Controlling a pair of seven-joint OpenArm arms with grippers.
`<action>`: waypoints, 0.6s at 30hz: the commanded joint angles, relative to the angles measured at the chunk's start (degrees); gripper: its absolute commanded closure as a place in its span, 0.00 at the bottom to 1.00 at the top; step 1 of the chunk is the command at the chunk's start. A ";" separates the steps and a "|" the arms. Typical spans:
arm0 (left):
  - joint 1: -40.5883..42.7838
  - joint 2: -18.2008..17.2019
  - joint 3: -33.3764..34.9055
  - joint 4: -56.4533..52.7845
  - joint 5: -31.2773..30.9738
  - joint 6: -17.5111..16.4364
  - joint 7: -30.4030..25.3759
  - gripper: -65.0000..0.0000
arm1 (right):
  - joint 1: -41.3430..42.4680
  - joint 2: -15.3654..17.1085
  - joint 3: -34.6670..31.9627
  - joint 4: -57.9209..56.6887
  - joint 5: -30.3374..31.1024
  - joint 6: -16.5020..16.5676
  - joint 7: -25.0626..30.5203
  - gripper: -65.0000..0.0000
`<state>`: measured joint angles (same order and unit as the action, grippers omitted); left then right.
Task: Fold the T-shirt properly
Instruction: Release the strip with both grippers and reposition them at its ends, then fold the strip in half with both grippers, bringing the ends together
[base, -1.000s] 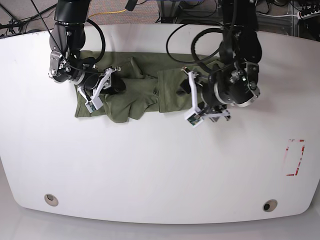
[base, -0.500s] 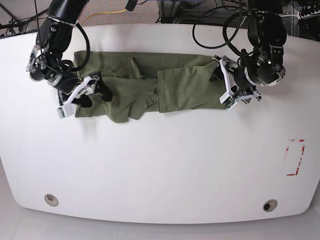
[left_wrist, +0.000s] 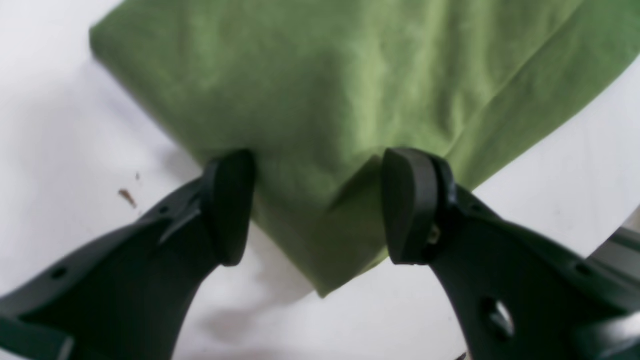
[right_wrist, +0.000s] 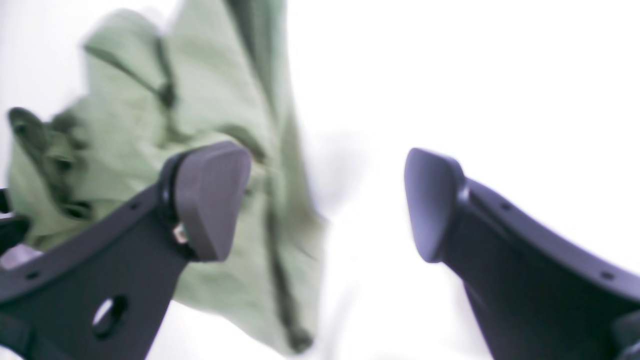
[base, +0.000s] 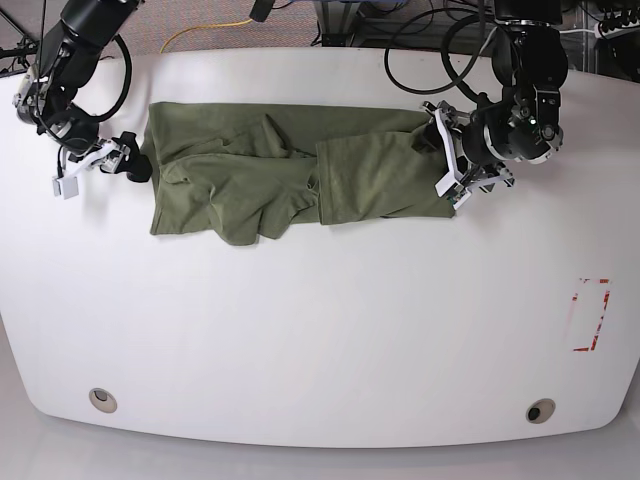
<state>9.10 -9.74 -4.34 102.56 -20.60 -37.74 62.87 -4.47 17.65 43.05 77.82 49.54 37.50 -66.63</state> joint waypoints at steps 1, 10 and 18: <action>-0.62 -0.33 -0.01 0.78 -0.72 -0.11 -1.11 0.43 | 0.73 -0.64 -1.25 0.99 1.85 0.61 1.27 0.27; -0.71 -0.15 -0.01 0.86 -0.72 -0.11 -1.11 0.43 | -0.06 -5.91 -6.52 1.17 1.85 -1.76 1.44 0.27; -0.80 -0.06 -0.01 0.60 -0.63 0.33 -1.11 0.43 | 1.00 -7.14 -8.89 1.43 1.85 -2.55 1.62 0.54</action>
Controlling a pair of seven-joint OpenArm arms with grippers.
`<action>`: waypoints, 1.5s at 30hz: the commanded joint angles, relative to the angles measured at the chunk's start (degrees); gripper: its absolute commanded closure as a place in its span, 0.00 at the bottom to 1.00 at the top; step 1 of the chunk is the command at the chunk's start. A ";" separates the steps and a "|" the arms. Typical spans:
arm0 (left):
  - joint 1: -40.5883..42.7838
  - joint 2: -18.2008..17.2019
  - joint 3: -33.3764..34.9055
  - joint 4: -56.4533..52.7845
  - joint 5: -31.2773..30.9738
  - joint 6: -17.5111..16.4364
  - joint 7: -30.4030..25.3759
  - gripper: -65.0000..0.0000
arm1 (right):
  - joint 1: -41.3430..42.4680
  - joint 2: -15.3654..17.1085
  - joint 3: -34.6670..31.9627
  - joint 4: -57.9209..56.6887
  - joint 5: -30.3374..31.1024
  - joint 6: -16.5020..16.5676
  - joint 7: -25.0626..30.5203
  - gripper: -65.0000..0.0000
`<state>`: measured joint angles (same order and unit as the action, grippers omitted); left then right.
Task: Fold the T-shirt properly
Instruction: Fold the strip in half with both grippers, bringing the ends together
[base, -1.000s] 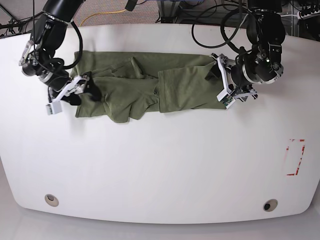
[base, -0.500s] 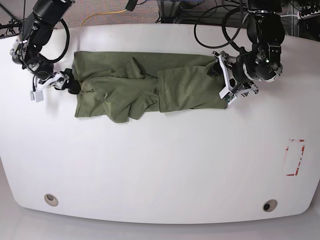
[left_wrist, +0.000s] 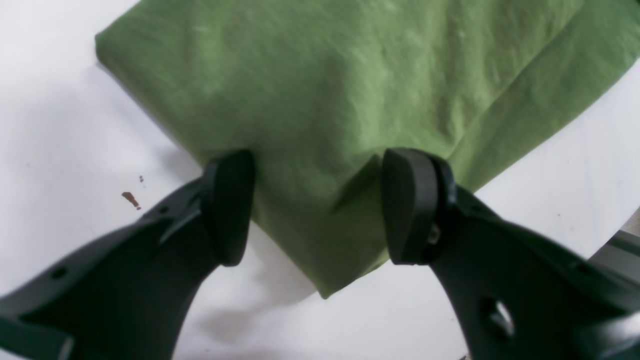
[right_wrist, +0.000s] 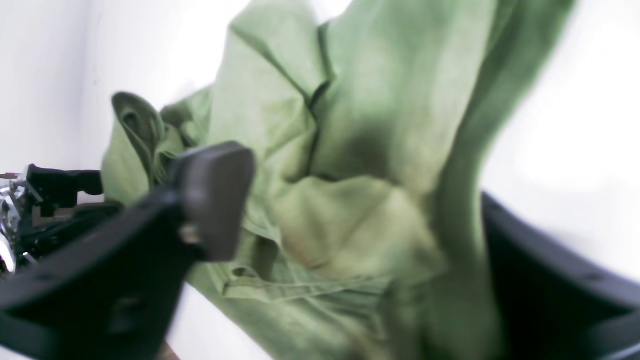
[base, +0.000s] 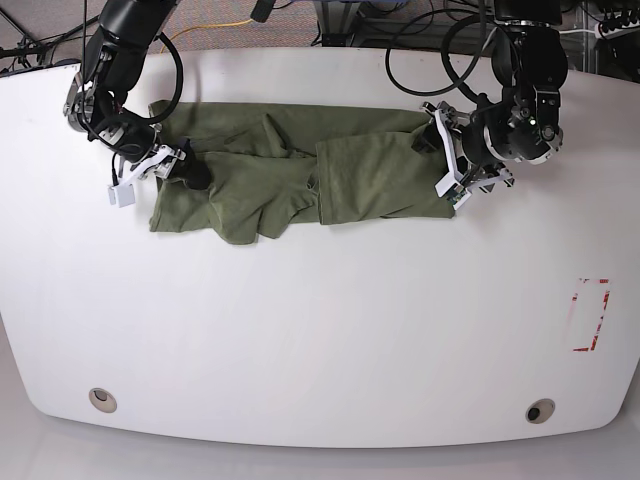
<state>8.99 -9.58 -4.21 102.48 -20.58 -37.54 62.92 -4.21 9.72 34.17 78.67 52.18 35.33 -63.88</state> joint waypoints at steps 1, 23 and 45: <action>-0.69 -0.13 -0.06 0.69 -0.65 0.13 -1.16 0.43 | 1.00 0.79 -0.02 0.58 -0.80 -0.39 -1.13 0.69; -10.71 10.77 1.00 -14.96 6.91 0.22 -1.16 0.43 | -1.73 0.97 -3.10 25.55 11.16 -5.13 -6.50 1.00; -11.76 15.87 10.67 -14.96 13.68 -0.13 -1.07 0.43 | 6.71 -11.25 -17.95 22.12 -0.45 -5.05 -2.89 0.99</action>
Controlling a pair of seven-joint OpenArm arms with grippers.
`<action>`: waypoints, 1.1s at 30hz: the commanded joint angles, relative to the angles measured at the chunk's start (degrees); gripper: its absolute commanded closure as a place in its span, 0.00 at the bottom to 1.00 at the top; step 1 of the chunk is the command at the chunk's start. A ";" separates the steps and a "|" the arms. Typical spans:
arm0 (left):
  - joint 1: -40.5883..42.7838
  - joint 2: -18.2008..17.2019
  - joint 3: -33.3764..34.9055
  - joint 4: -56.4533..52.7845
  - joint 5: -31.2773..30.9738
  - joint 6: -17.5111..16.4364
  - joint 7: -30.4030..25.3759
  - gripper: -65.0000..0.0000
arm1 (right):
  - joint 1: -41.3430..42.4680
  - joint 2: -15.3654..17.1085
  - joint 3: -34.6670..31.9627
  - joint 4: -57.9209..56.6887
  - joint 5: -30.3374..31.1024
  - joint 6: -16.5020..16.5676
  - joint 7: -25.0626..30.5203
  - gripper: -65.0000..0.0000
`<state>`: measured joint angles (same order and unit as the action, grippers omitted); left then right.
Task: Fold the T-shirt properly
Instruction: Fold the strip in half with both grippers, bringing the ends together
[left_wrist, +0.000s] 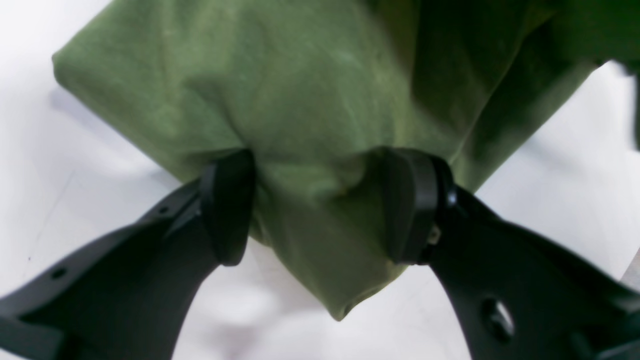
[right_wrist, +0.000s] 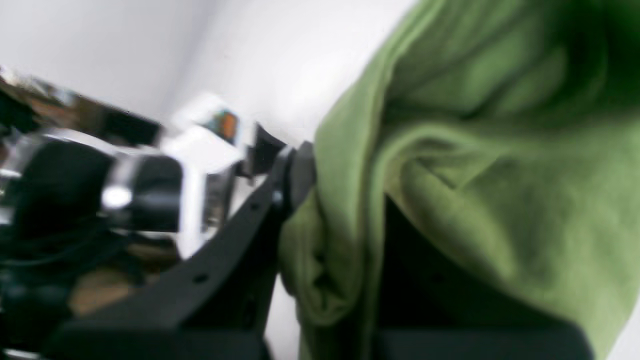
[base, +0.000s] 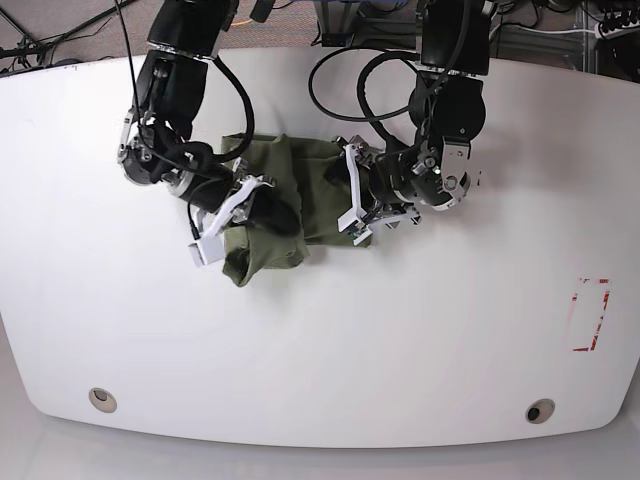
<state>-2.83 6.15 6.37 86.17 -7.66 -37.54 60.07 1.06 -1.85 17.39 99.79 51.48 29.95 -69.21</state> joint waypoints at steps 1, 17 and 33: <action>0.41 0.13 0.09 1.87 0.76 -0.13 1.77 0.43 | 1.62 0.31 -2.40 1.00 -1.86 0.24 3.14 0.95; 0.59 -2.06 -10.81 10.14 -15.24 -0.31 1.24 0.43 | 3.73 1.19 -14.53 3.99 -15.22 0.42 8.07 0.27; 4.81 -21.93 -36.13 19.46 -37.04 -0.31 1.60 0.43 | -1.46 3.47 -12.42 4.96 -9.95 0.42 8.24 0.33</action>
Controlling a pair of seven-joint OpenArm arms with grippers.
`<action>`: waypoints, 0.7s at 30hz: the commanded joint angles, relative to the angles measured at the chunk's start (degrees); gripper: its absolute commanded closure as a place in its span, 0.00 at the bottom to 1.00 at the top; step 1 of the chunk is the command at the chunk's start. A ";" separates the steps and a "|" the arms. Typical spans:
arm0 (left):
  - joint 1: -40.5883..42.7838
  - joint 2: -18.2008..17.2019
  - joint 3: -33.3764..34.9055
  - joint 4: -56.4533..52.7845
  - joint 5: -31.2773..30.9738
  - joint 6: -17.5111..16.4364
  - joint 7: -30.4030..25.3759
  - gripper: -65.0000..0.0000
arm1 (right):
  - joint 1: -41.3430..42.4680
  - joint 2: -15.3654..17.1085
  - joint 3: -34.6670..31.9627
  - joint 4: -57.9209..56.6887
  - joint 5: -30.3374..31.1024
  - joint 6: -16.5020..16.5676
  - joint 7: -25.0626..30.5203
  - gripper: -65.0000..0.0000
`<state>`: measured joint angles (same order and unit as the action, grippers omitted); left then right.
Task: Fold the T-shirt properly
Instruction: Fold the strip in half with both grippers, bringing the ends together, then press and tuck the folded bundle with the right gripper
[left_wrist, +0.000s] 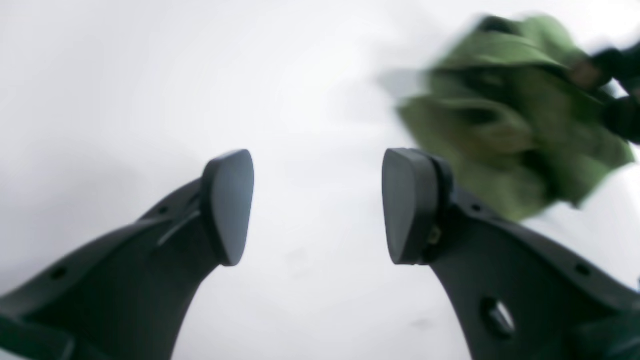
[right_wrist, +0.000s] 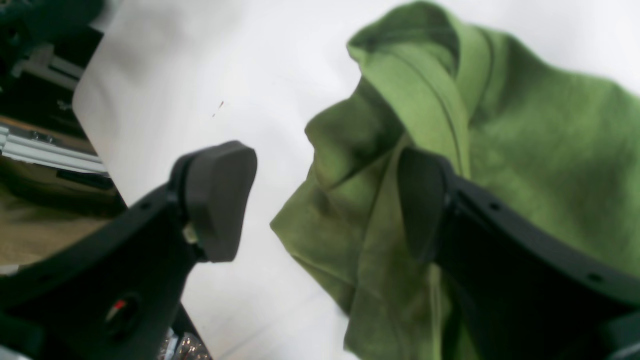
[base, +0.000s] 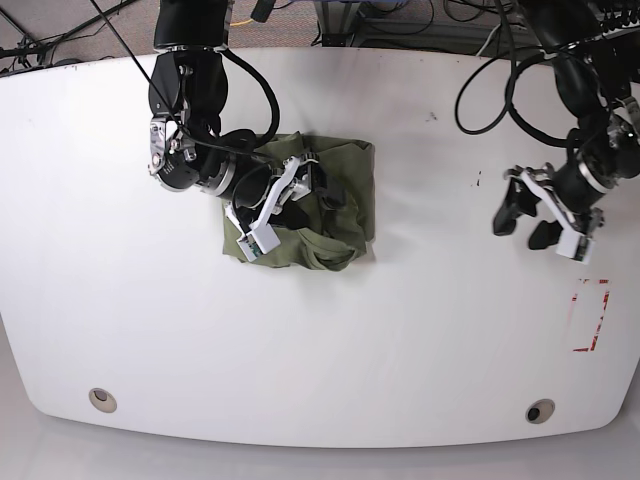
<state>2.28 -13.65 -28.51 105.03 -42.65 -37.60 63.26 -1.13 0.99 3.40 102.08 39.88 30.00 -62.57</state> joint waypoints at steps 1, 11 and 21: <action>0.57 -3.10 -2.30 0.50 -2.23 -0.24 -1.59 0.43 | 0.55 1.34 2.62 3.37 1.66 0.37 1.60 0.33; 3.12 -4.24 -4.59 0.42 -2.14 -0.24 -1.59 0.43 | -0.15 5.20 4.12 0.47 1.40 0.37 1.60 0.33; 4.09 -3.89 -4.15 0.33 -2.14 -0.24 -1.59 0.43 | -1.56 4.76 -1.24 -0.59 1.66 0.20 1.33 0.33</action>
<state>6.83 -16.64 -32.40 104.47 -43.66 -37.58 63.29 -3.09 6.15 5.13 99.33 39.53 29.82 -62.13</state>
